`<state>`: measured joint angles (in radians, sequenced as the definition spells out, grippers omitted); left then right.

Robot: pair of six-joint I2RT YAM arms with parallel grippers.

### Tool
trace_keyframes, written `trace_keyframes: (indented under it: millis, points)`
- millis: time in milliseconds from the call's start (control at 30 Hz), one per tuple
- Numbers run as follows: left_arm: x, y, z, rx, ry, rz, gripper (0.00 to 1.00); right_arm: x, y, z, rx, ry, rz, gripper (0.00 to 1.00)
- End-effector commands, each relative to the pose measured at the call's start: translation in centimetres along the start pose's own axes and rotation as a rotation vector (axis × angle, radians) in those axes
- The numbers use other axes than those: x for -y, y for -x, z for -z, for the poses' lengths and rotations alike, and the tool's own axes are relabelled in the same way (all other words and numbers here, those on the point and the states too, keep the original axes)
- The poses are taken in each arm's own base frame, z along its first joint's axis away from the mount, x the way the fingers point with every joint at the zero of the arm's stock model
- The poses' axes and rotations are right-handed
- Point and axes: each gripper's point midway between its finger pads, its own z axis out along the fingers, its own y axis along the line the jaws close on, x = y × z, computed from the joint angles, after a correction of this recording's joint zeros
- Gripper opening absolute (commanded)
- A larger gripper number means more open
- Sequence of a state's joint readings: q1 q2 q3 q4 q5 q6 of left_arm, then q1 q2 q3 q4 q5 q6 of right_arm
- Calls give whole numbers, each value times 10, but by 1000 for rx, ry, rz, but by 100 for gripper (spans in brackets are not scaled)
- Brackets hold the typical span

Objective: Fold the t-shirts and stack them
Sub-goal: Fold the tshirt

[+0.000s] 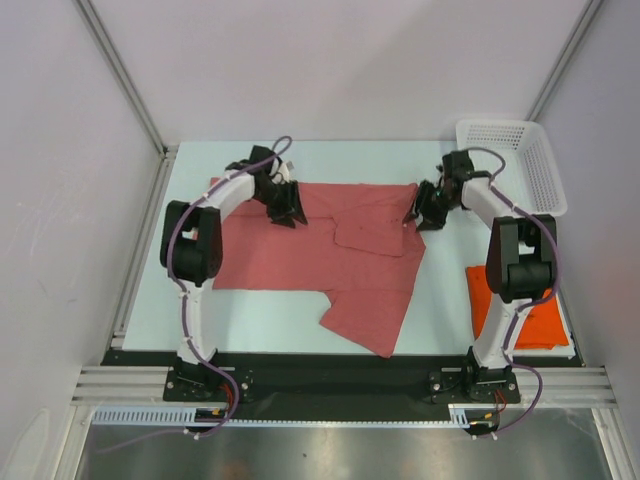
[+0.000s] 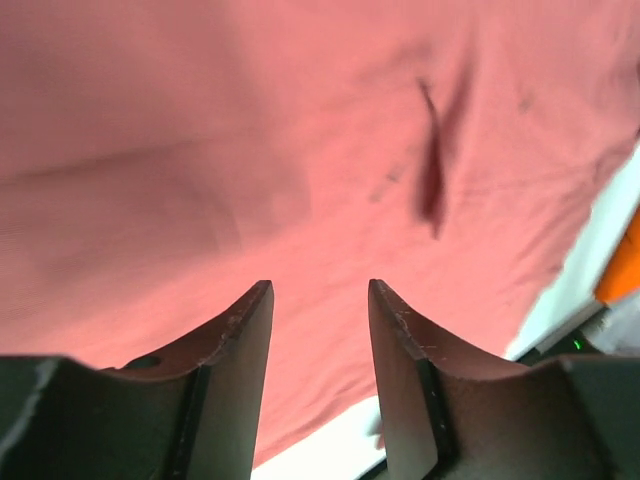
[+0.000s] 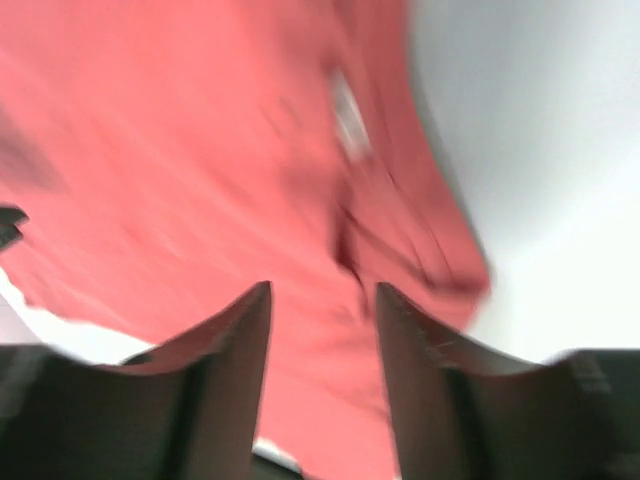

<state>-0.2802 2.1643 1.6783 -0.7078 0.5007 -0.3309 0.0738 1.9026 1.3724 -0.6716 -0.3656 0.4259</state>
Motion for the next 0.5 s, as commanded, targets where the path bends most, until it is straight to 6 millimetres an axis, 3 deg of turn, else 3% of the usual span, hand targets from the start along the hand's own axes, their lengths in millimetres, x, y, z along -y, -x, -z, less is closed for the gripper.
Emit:
trace_keyframes:
  millis: [0,33,167,367,467]
  points:
    - [-25,49,56,173,85,-70,49,-15,67,1,168,12,64,54]
    - [-41,57,63,195,94,-18,49,-20,85,-6,186,22,68,56]
    - [-77,87,76,275,106,78,51,-19,124,-21,230,-5,76,60]
    - [-122,131,101,405,76,202,51,-16,162,-34,317,-41,104,61]
    - [-139,141,100,427,67,248,51,-15,174,-35,359,-46,110,55]
